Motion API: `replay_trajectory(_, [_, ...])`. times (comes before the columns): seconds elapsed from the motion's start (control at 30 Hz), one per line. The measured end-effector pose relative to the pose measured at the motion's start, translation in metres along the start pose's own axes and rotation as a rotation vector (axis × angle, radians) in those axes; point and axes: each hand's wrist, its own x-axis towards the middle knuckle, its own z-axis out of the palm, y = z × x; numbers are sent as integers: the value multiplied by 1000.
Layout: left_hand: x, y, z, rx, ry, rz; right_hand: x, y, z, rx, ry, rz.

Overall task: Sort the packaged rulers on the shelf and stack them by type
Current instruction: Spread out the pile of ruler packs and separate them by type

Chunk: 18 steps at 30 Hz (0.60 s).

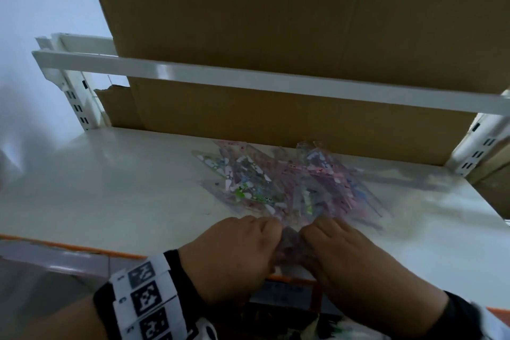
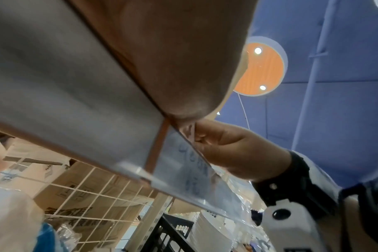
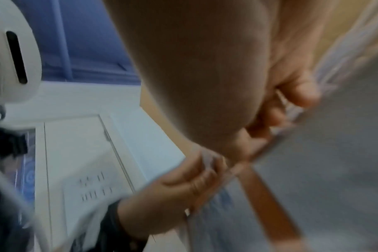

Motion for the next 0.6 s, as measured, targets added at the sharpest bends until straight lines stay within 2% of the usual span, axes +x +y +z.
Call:
replay_trajectory(0.17, [17,10,1,24,24,33,-8,-1,13,37,249,86])
replay_trajectory(0.27, [21,14,-2,16,10,57,-10,1,16,98,256,103])
replay_trajectory(0.4, [27,4,-29,-132,58,98,-13,7,15,132,222,126])
replay_trajectory(0.43, [30,-5,-39,-193,68,56,-14,9,16,123,240,124])
replay_trajectory(0.5, [43,-33,-56,-337,66,-163,-13,11,19,123,267,115])
replay_trajectory(0.57, [67,-62,-69,-461,-34,-442,-11,8,19,114,294,111])
replay_trajectory(0.6, [81,-72,-73,-476,-103,-529,-10,6,19,107,294,113])
